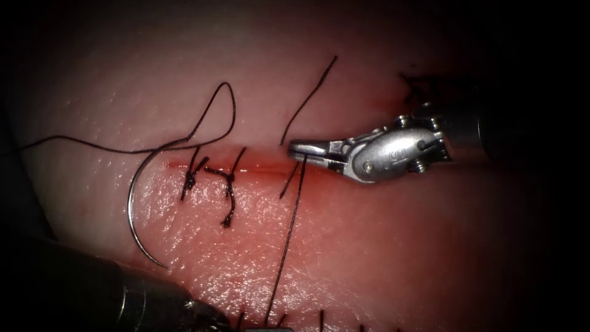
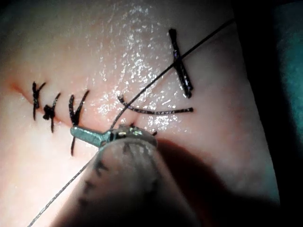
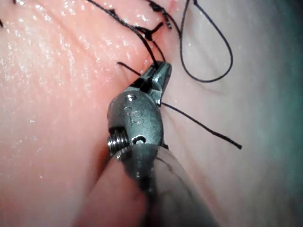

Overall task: Wound Closure
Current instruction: Grab a working length of suture with the left gripper

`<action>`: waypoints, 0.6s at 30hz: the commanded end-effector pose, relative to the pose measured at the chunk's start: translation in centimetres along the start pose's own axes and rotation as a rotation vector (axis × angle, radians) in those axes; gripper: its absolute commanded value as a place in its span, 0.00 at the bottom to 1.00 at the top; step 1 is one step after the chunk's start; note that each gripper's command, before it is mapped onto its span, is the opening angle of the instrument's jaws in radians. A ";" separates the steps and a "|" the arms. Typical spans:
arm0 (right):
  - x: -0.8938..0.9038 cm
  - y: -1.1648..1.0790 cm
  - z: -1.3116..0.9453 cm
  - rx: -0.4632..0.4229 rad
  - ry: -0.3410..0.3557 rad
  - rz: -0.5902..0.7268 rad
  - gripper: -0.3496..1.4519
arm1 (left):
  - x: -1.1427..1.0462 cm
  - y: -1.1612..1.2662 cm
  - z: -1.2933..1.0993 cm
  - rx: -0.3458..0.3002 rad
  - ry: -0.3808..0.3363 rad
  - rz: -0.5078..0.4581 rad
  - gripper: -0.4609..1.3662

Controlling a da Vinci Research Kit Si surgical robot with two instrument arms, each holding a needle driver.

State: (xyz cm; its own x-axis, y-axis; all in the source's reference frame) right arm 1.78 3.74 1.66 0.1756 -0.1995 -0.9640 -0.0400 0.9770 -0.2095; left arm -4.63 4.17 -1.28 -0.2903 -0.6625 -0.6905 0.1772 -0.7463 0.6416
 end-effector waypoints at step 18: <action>0.01 -0.02 0.00 -0.001 0.001 0.005 0.00 | 0.13 -0.13 -0.06 -0.034 0.009 -0.022 0.06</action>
State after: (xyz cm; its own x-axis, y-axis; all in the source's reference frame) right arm 1.78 3.72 1.66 0.1746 -0.1942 -0.9653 -0.0413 0.9780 -0.2043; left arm -4.62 4.20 -1.48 -0.2873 -0.6485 -0.7049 0.1954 -0.7601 0.6197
